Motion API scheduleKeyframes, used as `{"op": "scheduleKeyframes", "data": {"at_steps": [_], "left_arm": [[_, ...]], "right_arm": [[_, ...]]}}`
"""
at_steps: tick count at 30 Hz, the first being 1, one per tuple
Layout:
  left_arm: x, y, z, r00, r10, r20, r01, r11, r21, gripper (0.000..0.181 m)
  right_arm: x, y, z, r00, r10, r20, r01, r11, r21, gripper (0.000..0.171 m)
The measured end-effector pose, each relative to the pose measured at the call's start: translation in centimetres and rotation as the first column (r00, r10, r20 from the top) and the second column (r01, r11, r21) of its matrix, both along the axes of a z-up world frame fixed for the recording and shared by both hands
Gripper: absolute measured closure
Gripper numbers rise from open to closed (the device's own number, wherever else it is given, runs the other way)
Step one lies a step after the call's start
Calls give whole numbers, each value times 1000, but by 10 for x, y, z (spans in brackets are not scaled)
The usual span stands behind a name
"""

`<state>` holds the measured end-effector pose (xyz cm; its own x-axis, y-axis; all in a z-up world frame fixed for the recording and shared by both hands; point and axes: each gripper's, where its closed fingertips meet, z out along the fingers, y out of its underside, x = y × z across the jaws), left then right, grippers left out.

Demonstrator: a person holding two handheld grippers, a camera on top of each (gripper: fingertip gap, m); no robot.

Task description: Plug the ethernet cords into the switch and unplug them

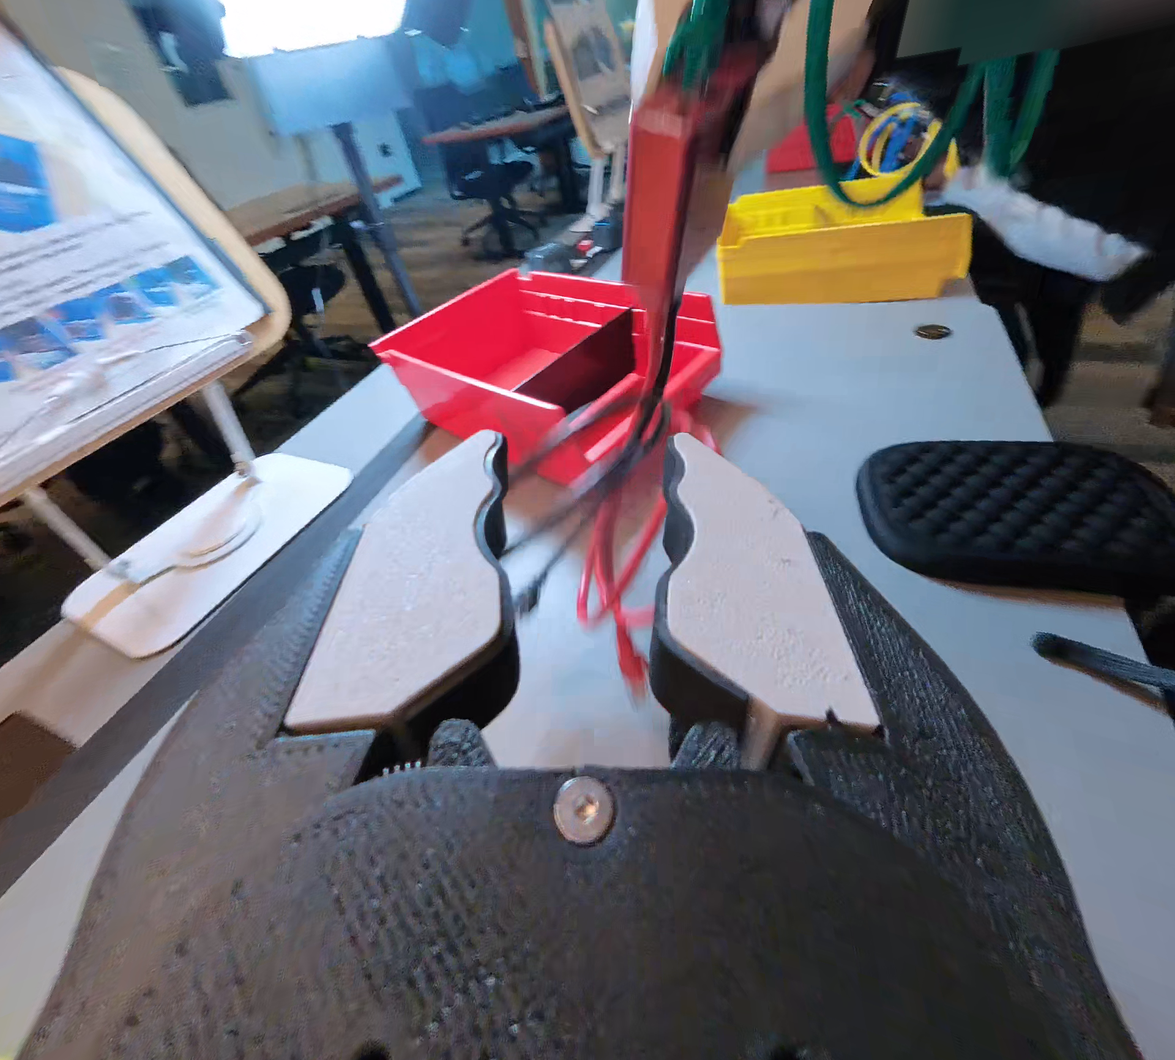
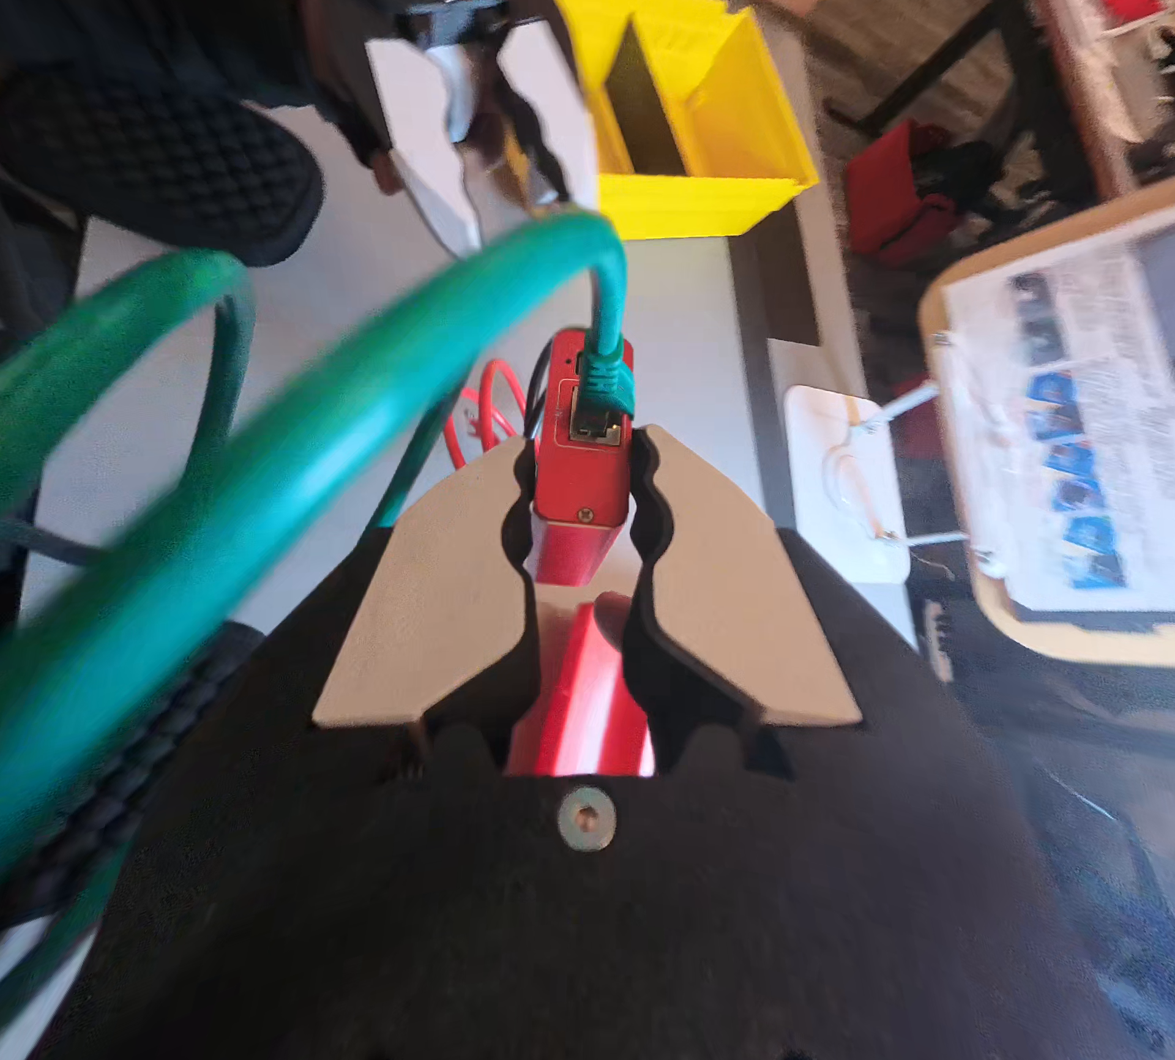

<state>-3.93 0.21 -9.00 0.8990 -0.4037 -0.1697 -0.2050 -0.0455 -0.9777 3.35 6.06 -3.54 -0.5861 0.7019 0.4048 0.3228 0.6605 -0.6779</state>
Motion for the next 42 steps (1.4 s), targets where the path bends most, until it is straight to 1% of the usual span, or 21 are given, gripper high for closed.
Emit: {"op": "scheduleKeyframes", "data": {"at_steps": [3,6,8,11,13,15,18,20,22,24,26,27,29,30,32,37,40,41,42], "left_arm": [[-21,-11,-14,996,75,45,-75,997,6,137],[-35,-18,-39,989,129,75,-127,992,-27,143],[-40,-20,-54,985,137,108,-133,990,-42,149],[-48,-21,-64,979,134,153,-133,991,-21,171],[-52,-21,-67,975,141,170,-141,990,-11,178],[-53,-20,-69,970,134,204,-131,991,-24,180],[-55,-18,-80,965,148,217,-133,988,-79,181],[-58,-17,-85,962,166,217,-147,984,-102,180],[-60,-16,-90,961,178,214,-157,981,-112,177],[-62,-15,-93,959,182,219,-158,980,-122,175],[-62,-14,-95,957,180,229,-153,980,-128,174],[-63,-14,-97,956,178,232,-150,980,-133,174],[-63,-12,-101,956,178,233,-146,978,-149,173],[-63,-11,-103,956,179,233,-144,977,-156,173],[-62,-10,-108,957,176,232,-138,975,-173,172],[-56,-8,-117,966,162,204,-119,971,-207,170],[-53,-8,-120,971,160,180,-120,969,-215,169],[-52,-7,-121,972,158,177,-118,969,-216,169],[-52,-7,-121,973,156,172,-117,969,-217,169]], "right_arm": [[6,33,52,994,-83,-72,83,997,3,144],[10,76,93,973,-200,-113,206,978,41,144],[9,108,110,952,-281,-126,288,956,47,144],[2,157,115,908,-391,-148,400,916,34,144],[-5,185,104,886,-439,-149,446,895,12,144],[-15,208,85,871,-471,-141,473,881,-26,144],[-29,229,53,869,-476,-131,457,876,-156,144],[-37,247,28,857,-502,-115,466,850,-245,144],[-41,270,-8,834,-549,-61,512,809,-288,145],[-40,295,-50,794,-608,5,588,764,-266,145],[-35,319,-91,734,-674,89,676,709,-203,144],[-33,330,-103,705,-703,95,706,683,-188,144],[-37,343,-102,671,-739,50,723,639,-264,144],[-36,352,-104,640,-767,53,752,610,-250,144],[-31,369,-112,587,-809,41,808,581,-103,144],[-30,391,-124,520,-852,65,836,523,168,141],[-27,405,-136,492,-868,73,784,478,395,138],[-28,407,-140,499,-863,77,738,471,483,137],[-32,407,-143,523,-849,79,683,473,557,135]]}}
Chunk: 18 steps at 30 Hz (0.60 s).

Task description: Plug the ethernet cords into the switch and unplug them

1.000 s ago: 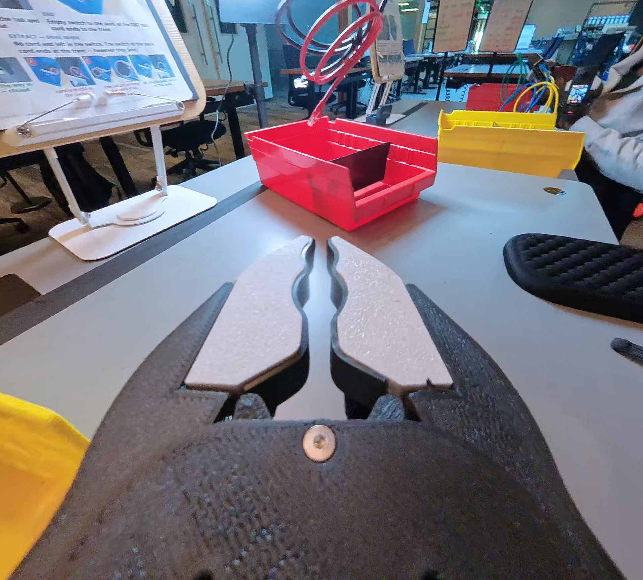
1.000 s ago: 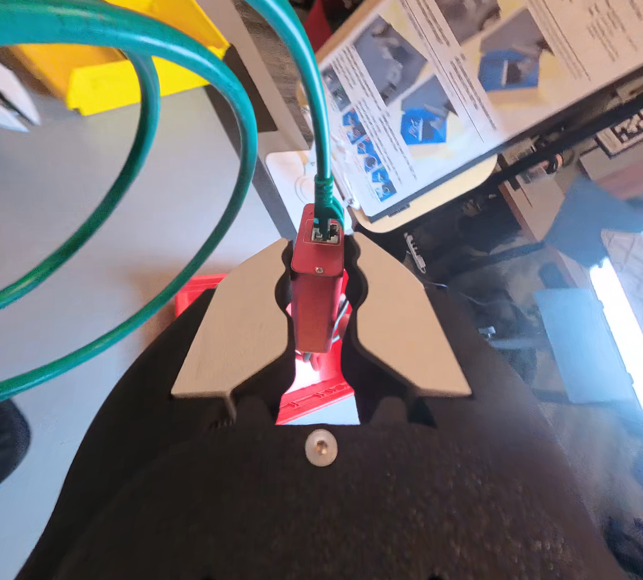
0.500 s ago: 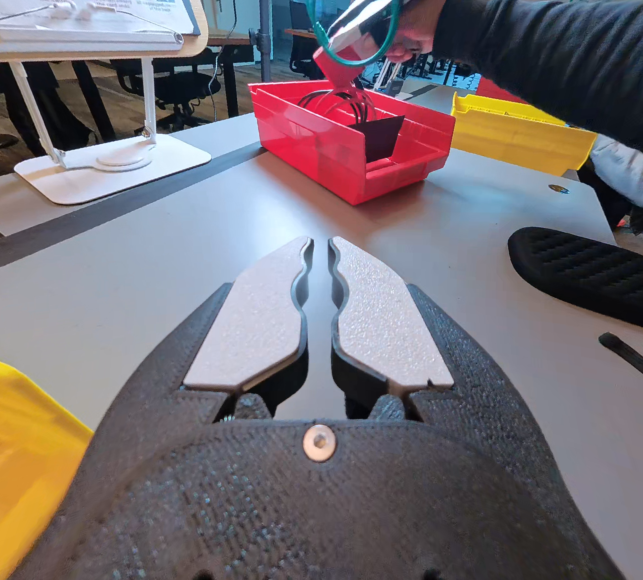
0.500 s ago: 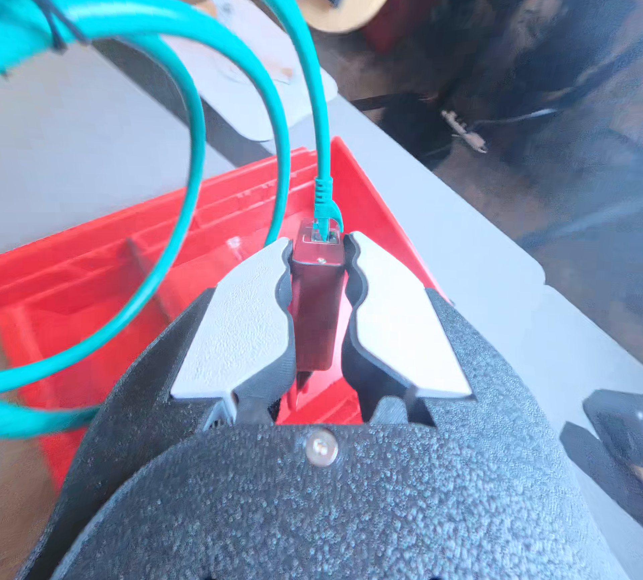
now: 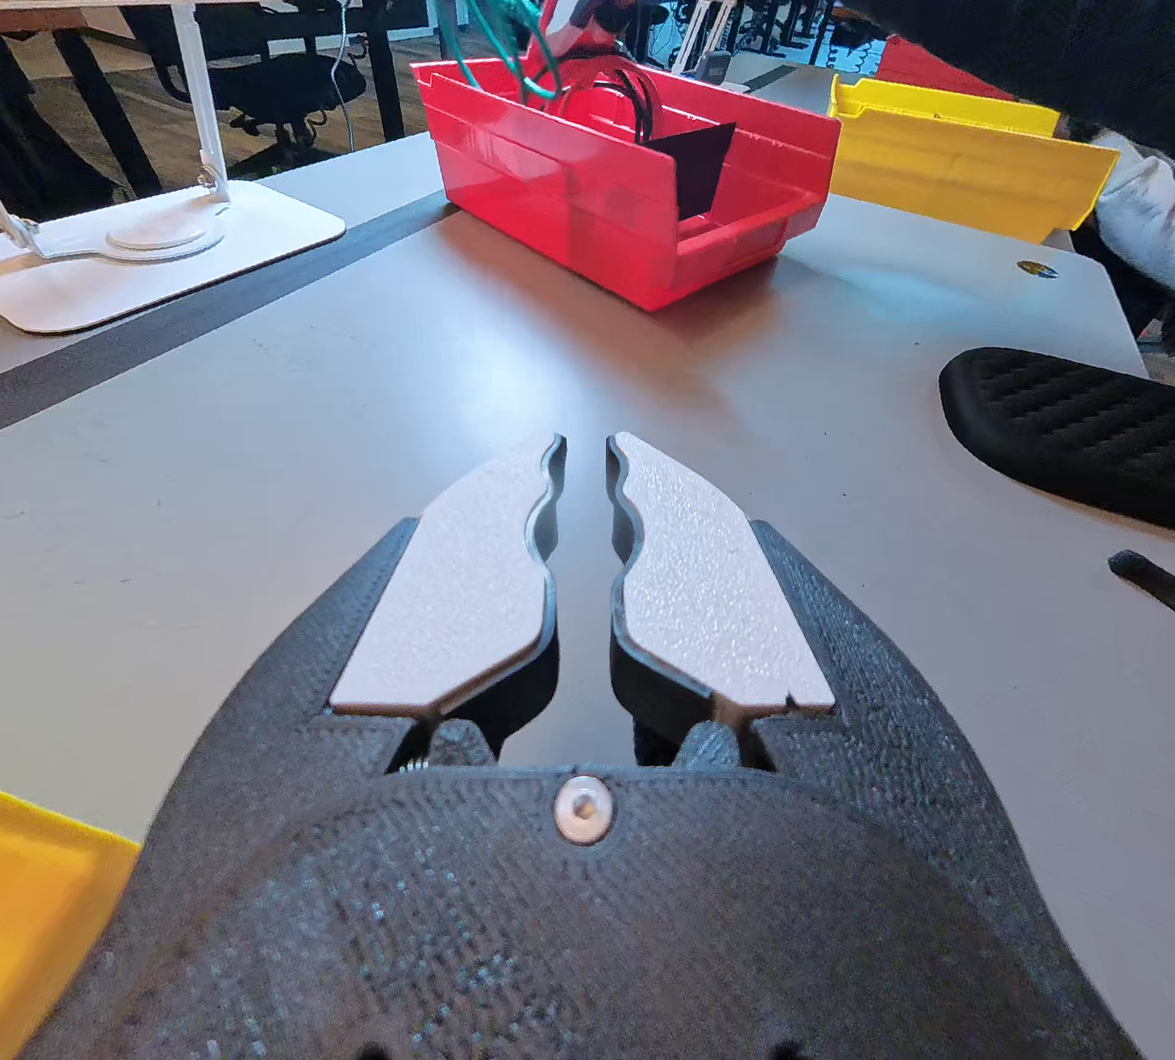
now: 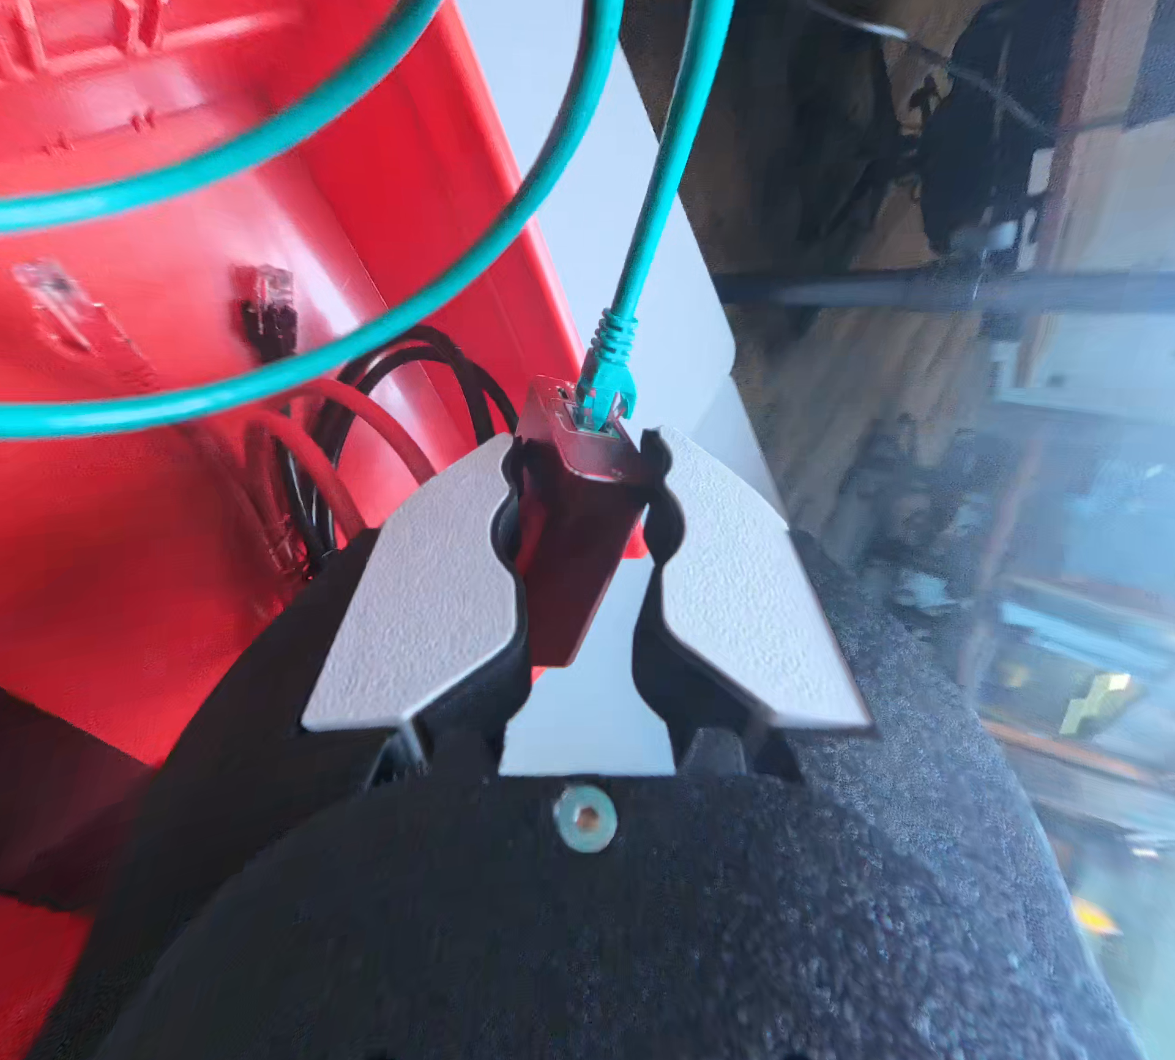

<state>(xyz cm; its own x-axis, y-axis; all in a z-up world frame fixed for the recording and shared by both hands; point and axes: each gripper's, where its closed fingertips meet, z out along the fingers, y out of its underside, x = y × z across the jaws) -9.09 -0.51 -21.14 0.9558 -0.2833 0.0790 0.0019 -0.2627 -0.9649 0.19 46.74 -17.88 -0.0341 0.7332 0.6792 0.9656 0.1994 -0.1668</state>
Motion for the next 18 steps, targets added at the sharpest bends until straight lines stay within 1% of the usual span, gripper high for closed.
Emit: {"op": "scheduleKeyframes", "data": {"at_steps": [2,4,6,9,12,13,15,18], "left_arm": [[1,1,-3,1000,-2,-14,2,1000,-7,170],[2,1,-5,1000,-5,-27,4,1000,-17,170],[2,1,-7,999,-5,-40,4,1000,-18,168],[-6,0,-6,998,36,-55,-37,999,-19,161],[-16,-1,-2,997,75,-11,-75,997,-19,154],[-19,-1,-1,996,88,9,-88,996,-18,151],[-25,-1,3,994,105,37,-104,994,-10,149],[-31,-5,10,991,130,29,-131,991,8,146]], "right_arm": [[-12,-1,-5,995,55,79,-60,996,66,136],[-21,-1,-8,988,74,133,-90,990,112,135],[-28,-7,-10,986,83,146,-94,993,67,135],[-32,-22,-8,985,106,136,-104,994,-19,134],[-31,-37,3,994,94,49,-88,990,-112,118],[-31,-41,10,995,96,1,-95,987,-131,115],[-30,-53,27,987,102,-120,-122,977,-173,112],[-24,-78,56,936,118,-331,-188,964,-190,114]]}}
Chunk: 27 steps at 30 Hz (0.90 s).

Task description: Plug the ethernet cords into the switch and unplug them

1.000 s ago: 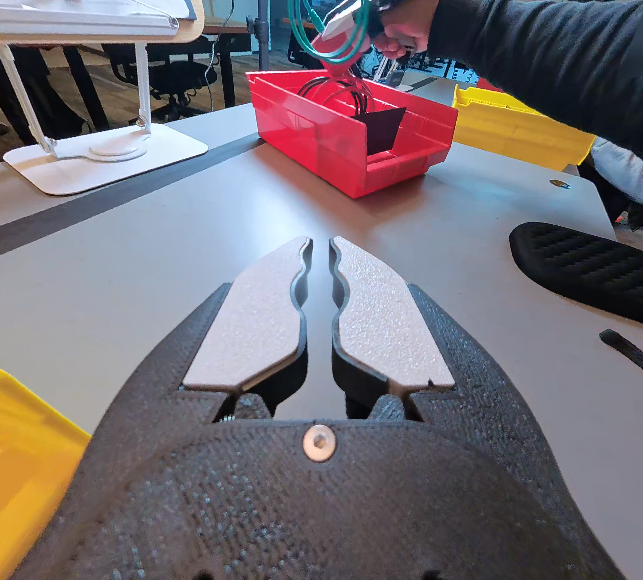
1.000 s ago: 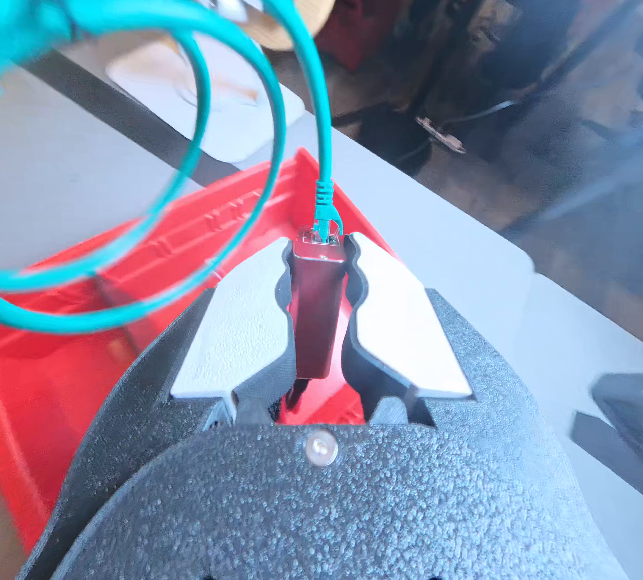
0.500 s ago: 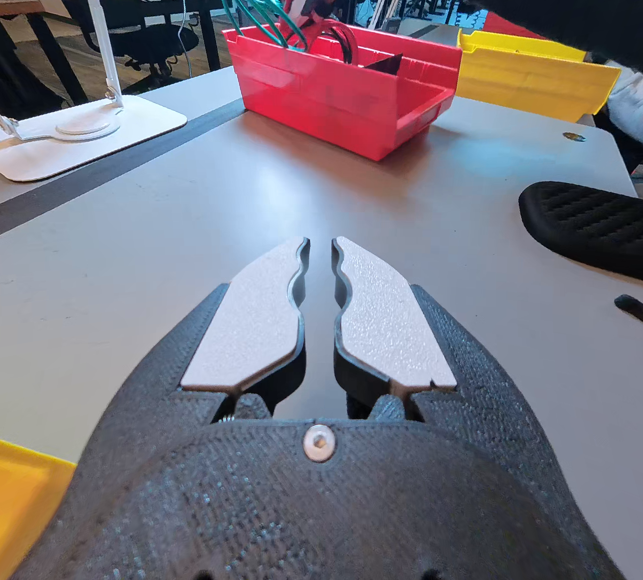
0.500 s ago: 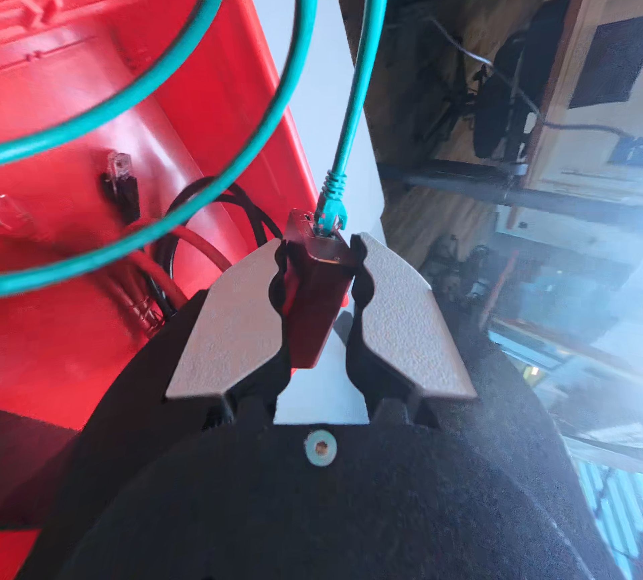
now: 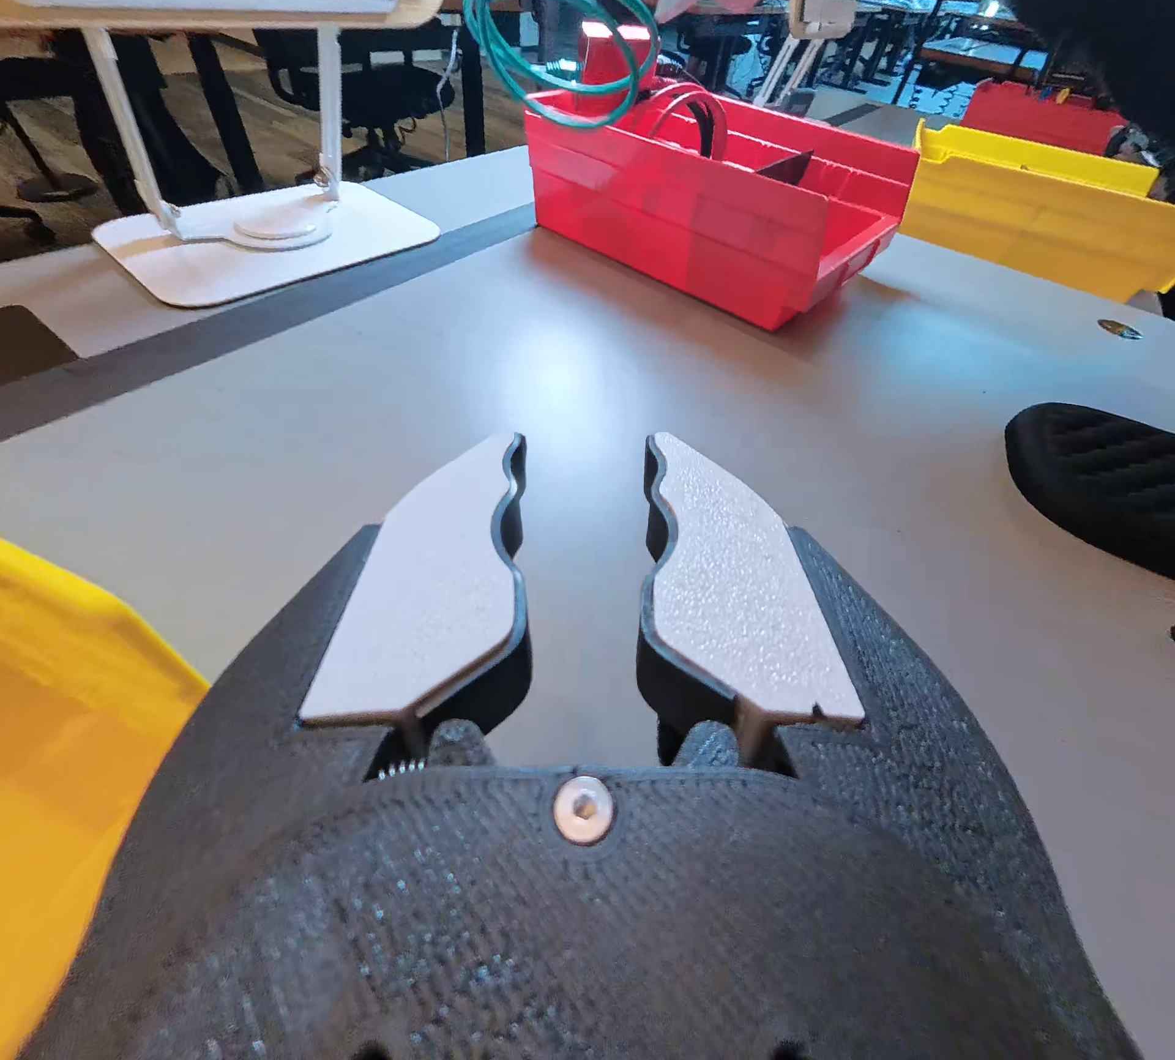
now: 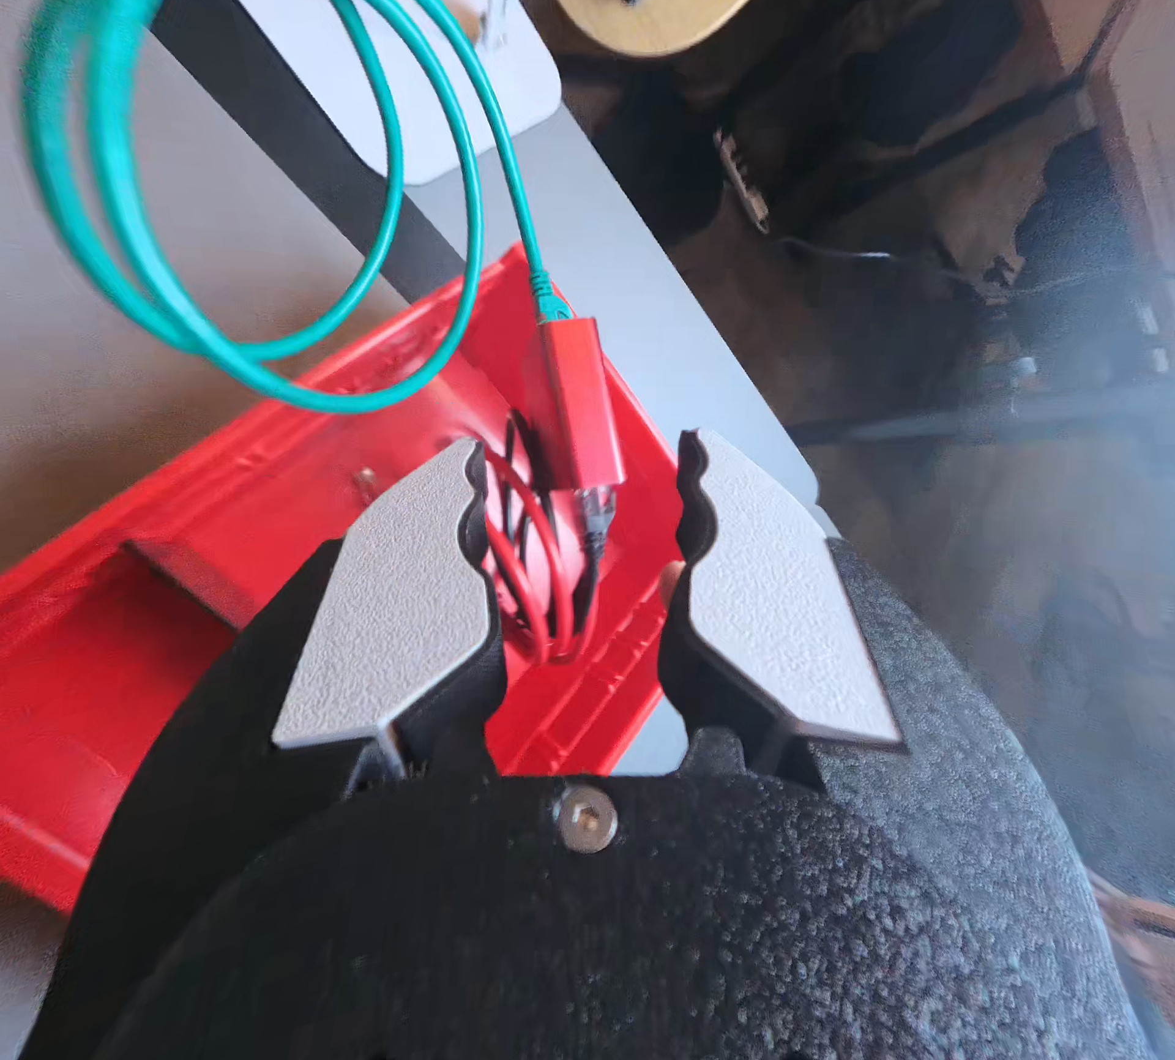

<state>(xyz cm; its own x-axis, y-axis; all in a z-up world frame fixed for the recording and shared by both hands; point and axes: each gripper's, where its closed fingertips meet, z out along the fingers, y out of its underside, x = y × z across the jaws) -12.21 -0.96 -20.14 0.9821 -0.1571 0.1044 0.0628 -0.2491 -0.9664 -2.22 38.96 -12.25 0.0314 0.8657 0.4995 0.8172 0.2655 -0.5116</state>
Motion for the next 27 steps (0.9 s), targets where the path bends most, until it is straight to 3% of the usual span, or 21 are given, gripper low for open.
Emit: {"op": "scheduleKeyframes", "data": {"at_steps": [4,8,12,15,18,20,27], "left_arm": [[-19,-18,26,994,67,-88,-64,997,43,143],[-56,-57,32,968,137,-212,-144,989,-18,139],[-104,-92,-1,906,171,-387,-264,943,-201,129],[-135,-109,-35,846,119,-520,-342,869,-356,119],[-157,-122,-65,791,25,-611,-395,784,-479,112],[-168,-128,-80,753,-48,-656,-417,736,-533,113],[-155,-108,-90,759,-153,-632,-287,794,-536,145]], "right_arm": [[34,-67,5,984,106,-144,-126,983,-137,117],[103,-129,-59,955,273,118,-247,949,-197,113],[145,-152,-118,887,321,332,-280,945,-169,110],[152,-138,-145,842,290,456,-297,953,-58,112],[149,-135,-165,803,317,505,-324,943,-77,136],[141,-141,-167,796,352,492,-366,928,-72,143],[101,-193,-166,850,335,407,-360,933,-16,142]]}}
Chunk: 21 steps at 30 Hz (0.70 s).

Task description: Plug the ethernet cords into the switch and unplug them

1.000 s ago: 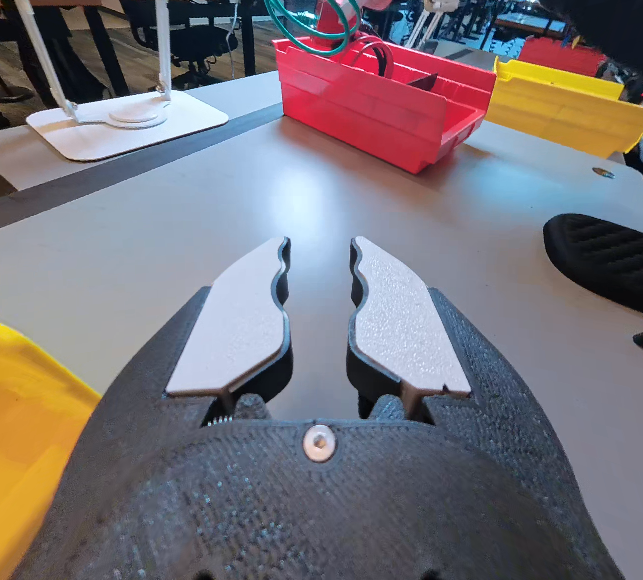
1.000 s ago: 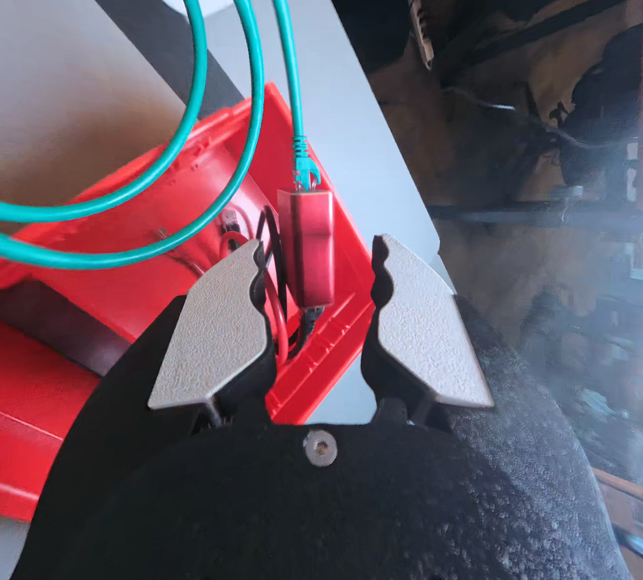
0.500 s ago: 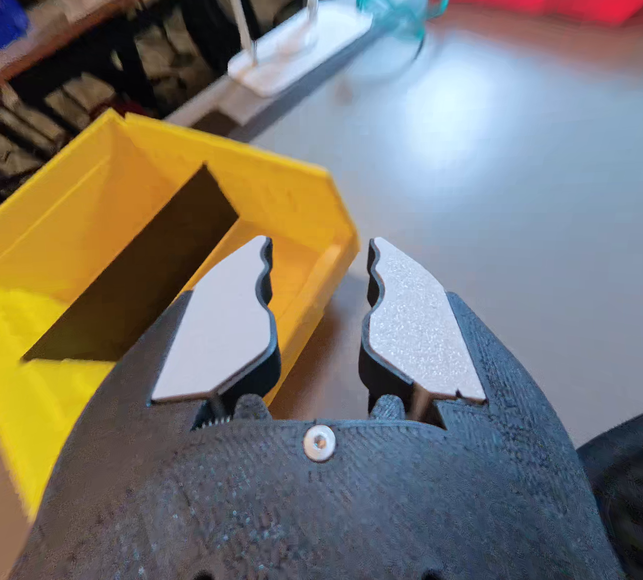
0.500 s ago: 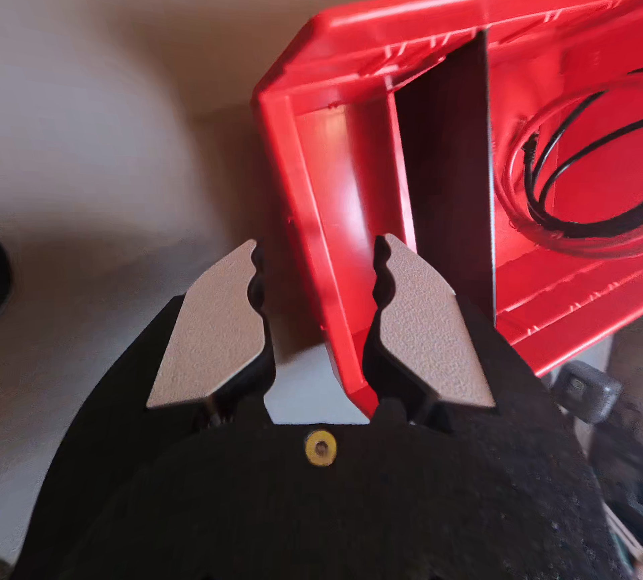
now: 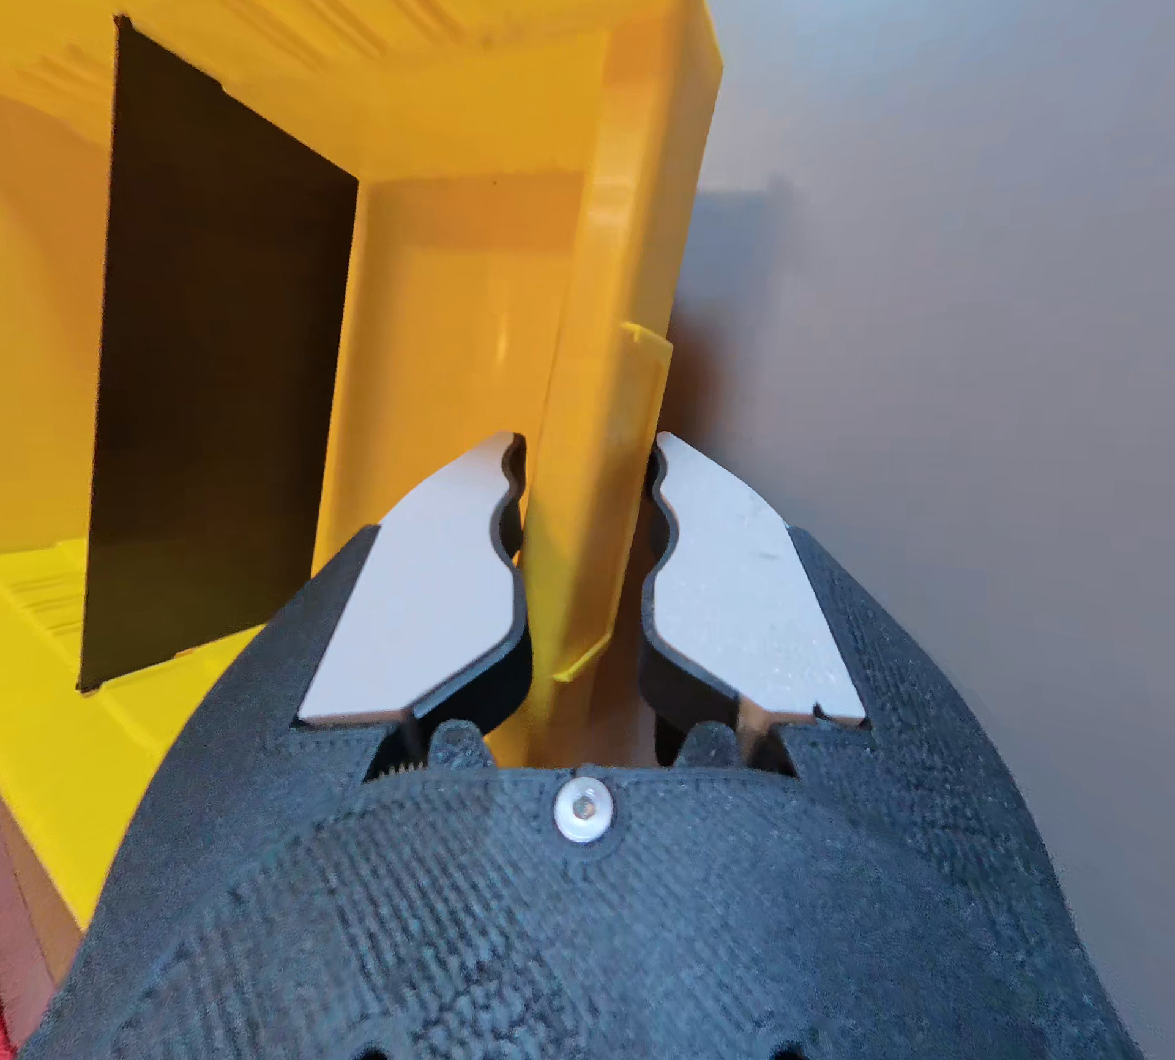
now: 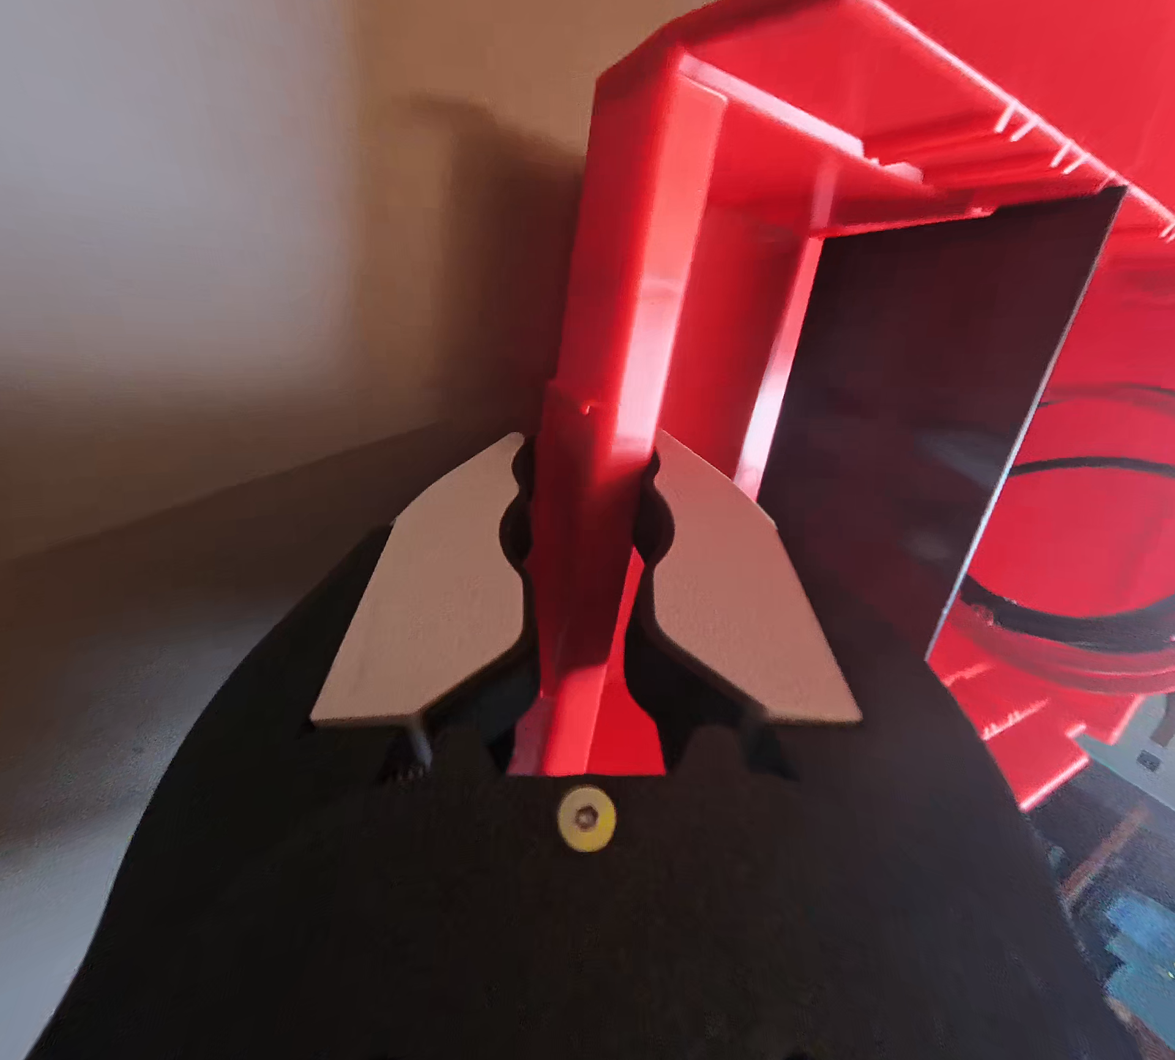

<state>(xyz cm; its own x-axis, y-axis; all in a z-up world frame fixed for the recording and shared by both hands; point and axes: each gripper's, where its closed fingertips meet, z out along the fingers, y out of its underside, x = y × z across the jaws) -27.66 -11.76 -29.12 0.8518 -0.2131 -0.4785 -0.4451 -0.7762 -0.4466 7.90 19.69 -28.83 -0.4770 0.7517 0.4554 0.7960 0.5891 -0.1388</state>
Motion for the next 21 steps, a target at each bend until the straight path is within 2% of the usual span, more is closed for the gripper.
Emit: {"op": "scheduleKeyframes", "data": {"at_steps": [3,8,11,14,17,19,21], "left_arm": [[6,13,1,998,-20,-55,21,1000,4,147],[48,46,2,989,-132,-68,133,991,14,147],[75,73,2,976,-206,-73,208,978,21,146],[97,100,3,961,-268,-74,271,962,30,146],[116,123,5,943,-326,-63,329,943,53,146],[130,136,14,933,-358,-32,359,924,131,144],[140,140,26,937,-348,35,335,921,196,143]], "right_arm": [[-11,-24,0,998,-31,-48,31,999,-9,142],[-18,-48,3,992,-56,-117,67,993,96,140],[-19,-77,9,979,-51,-199,58,998,29,138],[-20,-108,34,936,-44,-349,29,998,-49,132],[-11,-139,69,843,-119,-525,-20,968,-252,132],[4,-135,91,751,-216,-624,6,947,-321,134],[28,-114,106,633,-309,-710,92,940,-327,135]]}}
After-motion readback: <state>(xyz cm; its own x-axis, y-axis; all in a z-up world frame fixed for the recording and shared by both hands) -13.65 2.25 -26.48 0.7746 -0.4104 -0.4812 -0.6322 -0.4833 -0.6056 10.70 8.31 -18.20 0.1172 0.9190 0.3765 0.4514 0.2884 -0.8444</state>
